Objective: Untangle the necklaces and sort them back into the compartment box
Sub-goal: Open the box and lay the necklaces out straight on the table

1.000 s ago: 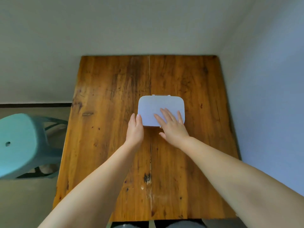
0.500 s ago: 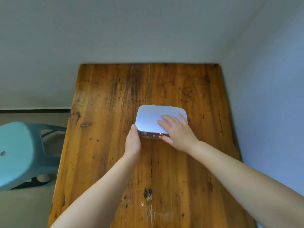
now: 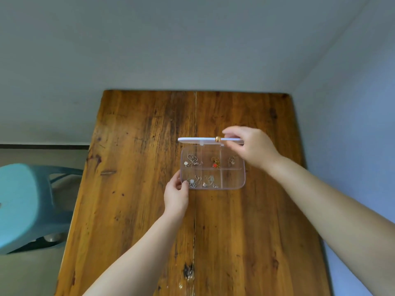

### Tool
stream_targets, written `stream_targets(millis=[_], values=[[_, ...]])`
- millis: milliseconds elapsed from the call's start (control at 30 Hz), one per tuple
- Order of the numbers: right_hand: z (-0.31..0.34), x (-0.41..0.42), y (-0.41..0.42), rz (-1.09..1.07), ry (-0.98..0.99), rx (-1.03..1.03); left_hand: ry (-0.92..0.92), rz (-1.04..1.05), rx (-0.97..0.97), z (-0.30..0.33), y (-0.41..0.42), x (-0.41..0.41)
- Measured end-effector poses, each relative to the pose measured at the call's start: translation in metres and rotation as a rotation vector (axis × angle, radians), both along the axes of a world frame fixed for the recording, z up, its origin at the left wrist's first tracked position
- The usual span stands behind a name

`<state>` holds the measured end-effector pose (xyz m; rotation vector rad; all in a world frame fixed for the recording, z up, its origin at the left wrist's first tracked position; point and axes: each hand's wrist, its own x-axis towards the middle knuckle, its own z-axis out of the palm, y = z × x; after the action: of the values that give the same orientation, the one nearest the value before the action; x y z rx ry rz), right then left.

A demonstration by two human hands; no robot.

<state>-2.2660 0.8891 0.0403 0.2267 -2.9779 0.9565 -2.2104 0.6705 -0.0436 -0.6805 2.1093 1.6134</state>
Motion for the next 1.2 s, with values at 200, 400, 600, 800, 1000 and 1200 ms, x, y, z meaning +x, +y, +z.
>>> stream_targets(millis=[200, 400, 600, 800, 1000, 1200], values=[[-0.034, -0.035, 0.021, -0.542, -0.267, -0.378, 0.007, 0.1, 0.052, -0.006, 0.006, 0.005], [-0.072, -0.014, -0.003, -0.505, -0.437, -0.255, 0.016, 0.098, -0.004, -0.011, 0.005, 0.016], [-0.057, -0.005, -0.069, -0.051, -0.092, 0.035, 0.047, 0.035, 0.004, -0.017, -0.003, 0.019], [-0.08, -0.019, -0.122, 0.163, -0.317, 0.368, 0.056, -0.028, -0.012, -0.022, -0.01, 0.017], [-0.08, -0.031, -0.13, 0.132, -0.42, 0.482, 0.093, -0.036, -0.009, -0.021, -0.008, 0.016], [-0.076, -0.019, -0.12, 0.108, -0.436, 0.372, 0.096, -0.059, -0.013, -0.02, -0.009, 0.014]])
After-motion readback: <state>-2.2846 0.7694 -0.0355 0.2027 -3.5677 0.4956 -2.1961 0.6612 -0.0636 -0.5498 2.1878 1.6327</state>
